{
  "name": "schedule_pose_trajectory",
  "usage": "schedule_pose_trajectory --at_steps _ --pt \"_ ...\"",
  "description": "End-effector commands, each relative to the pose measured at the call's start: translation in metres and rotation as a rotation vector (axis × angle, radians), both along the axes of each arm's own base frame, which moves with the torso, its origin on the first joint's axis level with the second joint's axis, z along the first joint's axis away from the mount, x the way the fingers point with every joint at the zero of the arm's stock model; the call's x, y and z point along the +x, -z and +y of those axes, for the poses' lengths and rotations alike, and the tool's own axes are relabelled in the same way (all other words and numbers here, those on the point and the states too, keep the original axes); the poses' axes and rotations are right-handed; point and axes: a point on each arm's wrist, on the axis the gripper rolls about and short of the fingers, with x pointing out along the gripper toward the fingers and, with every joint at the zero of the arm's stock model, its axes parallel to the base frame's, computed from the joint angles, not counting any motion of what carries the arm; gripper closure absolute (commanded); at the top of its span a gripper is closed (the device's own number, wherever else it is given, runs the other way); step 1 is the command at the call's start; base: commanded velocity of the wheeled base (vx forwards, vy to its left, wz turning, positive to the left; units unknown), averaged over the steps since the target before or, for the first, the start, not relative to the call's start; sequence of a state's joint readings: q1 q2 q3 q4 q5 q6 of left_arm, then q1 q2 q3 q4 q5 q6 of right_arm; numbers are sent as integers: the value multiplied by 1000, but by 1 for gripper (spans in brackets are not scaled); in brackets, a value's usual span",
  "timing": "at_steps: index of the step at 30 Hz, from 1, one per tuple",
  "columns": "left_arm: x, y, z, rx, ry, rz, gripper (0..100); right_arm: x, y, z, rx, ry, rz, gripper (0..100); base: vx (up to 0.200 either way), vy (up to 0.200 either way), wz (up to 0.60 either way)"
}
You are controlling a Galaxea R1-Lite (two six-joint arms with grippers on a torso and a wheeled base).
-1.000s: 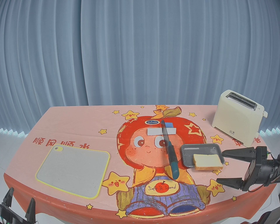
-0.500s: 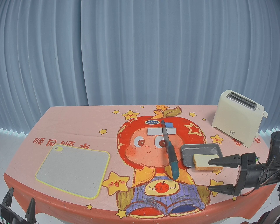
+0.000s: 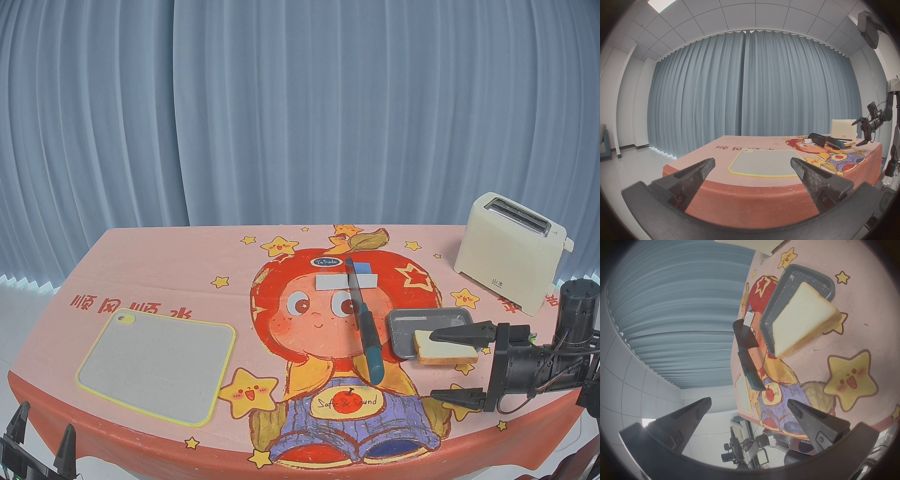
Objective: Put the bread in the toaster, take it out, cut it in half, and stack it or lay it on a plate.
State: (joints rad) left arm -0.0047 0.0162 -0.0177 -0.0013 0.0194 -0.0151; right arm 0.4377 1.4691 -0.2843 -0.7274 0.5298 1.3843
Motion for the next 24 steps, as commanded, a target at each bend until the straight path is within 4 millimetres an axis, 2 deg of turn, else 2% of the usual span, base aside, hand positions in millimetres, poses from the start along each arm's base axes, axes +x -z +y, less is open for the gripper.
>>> schedule_pose_trajectory --at_steps 1,12,18,24 --pt "1 5 0 0 -1 12 0 5 9 1 -15 9 34 0 0 0 0" --pt "1 5 0 0 -1 12 0 13 9 -12 -10 83 30 0 0 0 0" --pt "1 5 0 0 -1 12 0 18 18 -12 -30 88 62 0 0 0 0" --pt "1 5 0 0 -1 12 0 25 21 -21 -36 139 79 0 0 0 0"
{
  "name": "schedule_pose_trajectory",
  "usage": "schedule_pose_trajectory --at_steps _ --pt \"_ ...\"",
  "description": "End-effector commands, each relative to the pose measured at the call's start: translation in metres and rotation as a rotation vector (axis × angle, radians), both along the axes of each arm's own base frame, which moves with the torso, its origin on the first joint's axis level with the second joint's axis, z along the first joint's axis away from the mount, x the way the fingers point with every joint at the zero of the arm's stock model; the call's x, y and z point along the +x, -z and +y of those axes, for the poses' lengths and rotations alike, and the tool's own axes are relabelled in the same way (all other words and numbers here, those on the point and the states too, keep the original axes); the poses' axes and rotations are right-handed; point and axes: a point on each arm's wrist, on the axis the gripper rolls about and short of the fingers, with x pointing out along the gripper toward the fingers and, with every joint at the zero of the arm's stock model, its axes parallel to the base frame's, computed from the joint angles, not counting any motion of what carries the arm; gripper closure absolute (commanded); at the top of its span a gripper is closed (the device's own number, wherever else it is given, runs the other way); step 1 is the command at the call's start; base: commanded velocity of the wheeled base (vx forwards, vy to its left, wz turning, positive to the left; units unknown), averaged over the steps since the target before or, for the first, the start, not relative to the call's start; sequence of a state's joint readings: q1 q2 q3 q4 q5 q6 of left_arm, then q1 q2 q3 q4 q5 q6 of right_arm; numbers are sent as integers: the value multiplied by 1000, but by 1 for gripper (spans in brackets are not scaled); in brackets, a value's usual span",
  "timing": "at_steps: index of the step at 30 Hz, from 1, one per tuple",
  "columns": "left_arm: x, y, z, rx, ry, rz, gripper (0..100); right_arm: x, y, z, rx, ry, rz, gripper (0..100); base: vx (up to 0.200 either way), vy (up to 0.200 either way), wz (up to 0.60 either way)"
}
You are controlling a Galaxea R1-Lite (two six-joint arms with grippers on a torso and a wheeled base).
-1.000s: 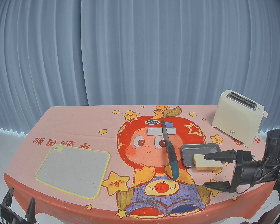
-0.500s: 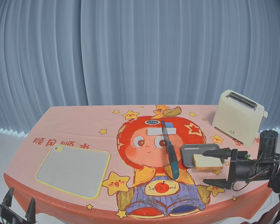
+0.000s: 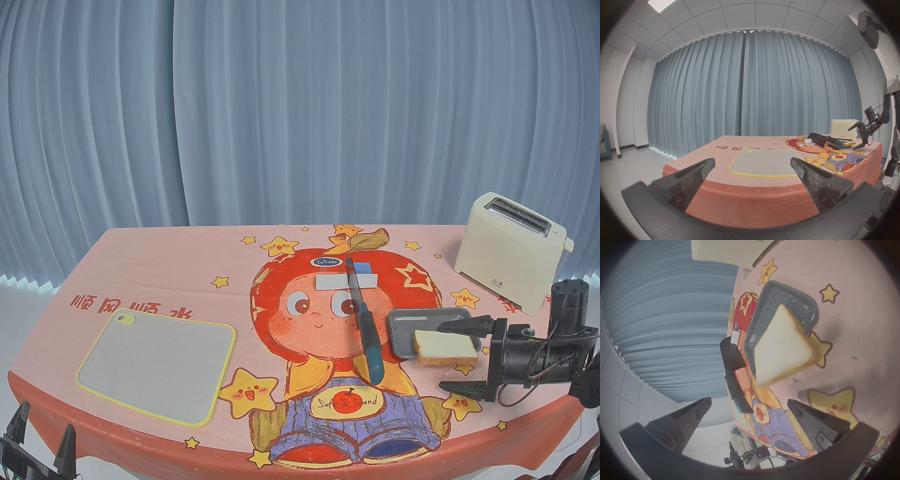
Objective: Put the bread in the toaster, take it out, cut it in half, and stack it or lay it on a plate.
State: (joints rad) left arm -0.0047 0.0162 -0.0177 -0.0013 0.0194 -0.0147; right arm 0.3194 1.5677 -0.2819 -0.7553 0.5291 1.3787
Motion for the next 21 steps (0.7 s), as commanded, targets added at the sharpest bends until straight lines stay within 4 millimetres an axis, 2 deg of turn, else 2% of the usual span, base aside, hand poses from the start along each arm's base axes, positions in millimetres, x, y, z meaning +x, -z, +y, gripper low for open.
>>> schedule_pose_trajectory --at_steps 1,21 --pt "1 5 0 -1 -1 12 0 4 4 -5 -6 29 17 0 0 0 0" --pt "1 5 0 -1 -1 12 0 19 7 -18 0 103 2 0 0 0 0"
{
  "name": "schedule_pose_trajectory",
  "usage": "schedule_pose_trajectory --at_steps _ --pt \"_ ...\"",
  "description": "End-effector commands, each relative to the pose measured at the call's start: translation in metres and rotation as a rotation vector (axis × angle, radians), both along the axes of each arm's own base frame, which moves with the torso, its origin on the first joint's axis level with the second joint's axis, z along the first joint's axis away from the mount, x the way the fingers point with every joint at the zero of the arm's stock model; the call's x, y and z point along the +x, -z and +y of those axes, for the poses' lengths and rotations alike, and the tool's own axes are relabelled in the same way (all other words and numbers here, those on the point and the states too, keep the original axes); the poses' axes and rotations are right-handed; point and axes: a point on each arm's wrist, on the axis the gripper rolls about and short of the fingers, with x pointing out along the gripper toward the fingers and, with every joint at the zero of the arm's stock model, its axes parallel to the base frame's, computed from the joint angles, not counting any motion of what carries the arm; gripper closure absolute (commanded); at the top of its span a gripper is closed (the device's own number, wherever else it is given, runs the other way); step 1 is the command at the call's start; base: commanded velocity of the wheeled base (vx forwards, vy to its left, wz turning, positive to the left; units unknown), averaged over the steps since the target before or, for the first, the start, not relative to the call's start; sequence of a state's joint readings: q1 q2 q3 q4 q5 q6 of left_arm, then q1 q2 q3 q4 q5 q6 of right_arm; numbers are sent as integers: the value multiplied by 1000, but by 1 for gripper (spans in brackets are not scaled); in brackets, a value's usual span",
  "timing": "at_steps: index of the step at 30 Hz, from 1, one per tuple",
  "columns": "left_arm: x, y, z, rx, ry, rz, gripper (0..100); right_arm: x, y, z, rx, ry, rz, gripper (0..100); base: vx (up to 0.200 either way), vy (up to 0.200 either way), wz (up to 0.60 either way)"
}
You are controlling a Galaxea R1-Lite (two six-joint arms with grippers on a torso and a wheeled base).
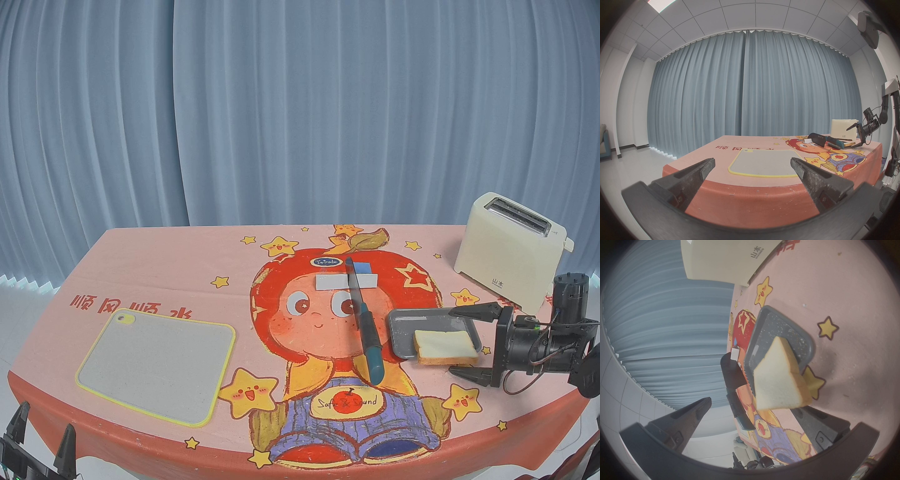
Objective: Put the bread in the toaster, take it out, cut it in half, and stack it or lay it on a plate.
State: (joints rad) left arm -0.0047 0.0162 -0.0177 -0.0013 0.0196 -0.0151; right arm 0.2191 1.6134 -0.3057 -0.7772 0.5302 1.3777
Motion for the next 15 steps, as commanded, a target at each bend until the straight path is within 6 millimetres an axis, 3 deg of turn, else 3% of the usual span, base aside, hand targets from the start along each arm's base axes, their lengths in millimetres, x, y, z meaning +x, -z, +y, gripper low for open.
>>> schedule_pose_trajectory --at_steps 1,15 --pt "1 5 0 0 0 12 0 3 4 -2 2 11 -5 0 0 0 0" --pt "1 5 0 0 0 12 0 9 9 -7 6 39 0 0 0 0 0"
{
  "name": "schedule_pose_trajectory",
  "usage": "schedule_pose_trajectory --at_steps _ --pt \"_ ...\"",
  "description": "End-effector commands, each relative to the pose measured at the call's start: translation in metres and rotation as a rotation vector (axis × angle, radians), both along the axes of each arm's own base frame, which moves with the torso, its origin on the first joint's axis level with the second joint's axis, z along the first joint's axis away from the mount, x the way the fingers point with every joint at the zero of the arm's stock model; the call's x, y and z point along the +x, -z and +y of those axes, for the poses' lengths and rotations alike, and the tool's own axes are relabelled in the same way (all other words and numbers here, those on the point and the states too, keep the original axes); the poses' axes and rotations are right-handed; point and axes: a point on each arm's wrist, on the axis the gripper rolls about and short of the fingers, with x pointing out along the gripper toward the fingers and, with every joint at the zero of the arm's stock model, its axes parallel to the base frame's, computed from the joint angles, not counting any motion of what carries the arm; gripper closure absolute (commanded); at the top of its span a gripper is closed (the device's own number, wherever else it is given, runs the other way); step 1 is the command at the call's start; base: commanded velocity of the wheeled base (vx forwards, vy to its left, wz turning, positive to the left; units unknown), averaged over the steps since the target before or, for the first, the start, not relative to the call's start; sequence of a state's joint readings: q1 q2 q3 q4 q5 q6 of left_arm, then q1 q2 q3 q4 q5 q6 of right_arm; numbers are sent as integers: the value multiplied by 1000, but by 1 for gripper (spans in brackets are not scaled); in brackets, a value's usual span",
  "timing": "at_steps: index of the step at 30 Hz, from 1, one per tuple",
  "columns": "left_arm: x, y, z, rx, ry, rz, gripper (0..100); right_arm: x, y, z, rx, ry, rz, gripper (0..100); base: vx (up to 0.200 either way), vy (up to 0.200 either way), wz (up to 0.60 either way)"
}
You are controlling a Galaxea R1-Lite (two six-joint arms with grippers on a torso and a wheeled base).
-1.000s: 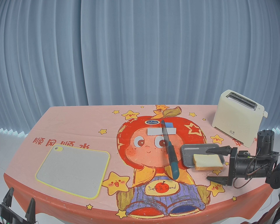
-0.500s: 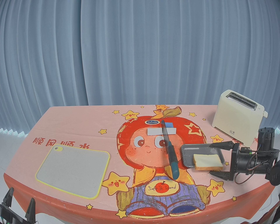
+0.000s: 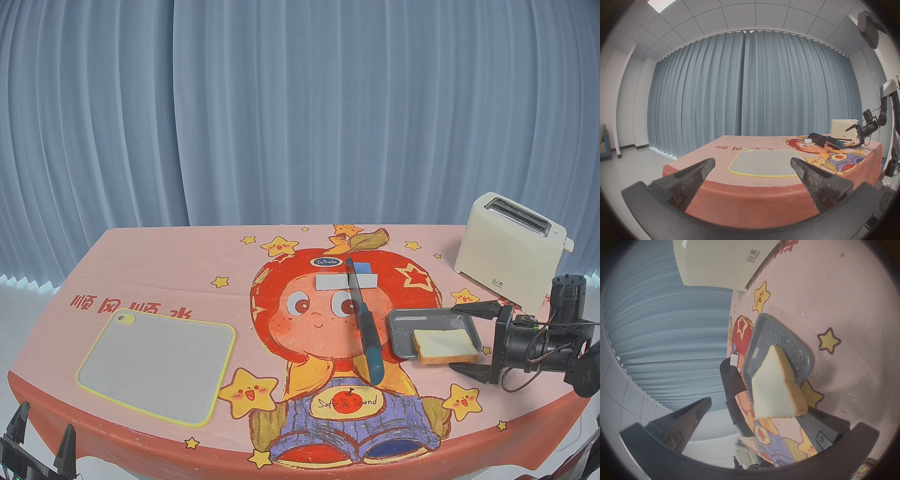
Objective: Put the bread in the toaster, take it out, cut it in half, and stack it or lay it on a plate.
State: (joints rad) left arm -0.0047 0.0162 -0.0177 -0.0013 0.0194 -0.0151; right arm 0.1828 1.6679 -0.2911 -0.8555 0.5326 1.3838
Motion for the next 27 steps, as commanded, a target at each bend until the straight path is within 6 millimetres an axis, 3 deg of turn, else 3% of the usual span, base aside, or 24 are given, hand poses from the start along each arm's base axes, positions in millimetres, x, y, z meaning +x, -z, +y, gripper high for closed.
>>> schedule_pose_trajectory --at_steps 1,9,10,15,27 --pt "1 5 0 1 -1 12 0 0 1 0 -1 2 5 0 0 0 0" --pt "1 5 0 0 -1 12 0 1 4 0 -3 1 21 0 0 0 0" --pt "1 5 0 0 -1 12 0 2 6 1 -6 -1 29 100 0 0 0" --pt "1 5 0 0 -1 12 0 3 16 3 -17 -11 68 100 0 0 0" --pt "1 5 0 0 -1 12 0 3 15 3 -16 -12 67 100 0 0 0"
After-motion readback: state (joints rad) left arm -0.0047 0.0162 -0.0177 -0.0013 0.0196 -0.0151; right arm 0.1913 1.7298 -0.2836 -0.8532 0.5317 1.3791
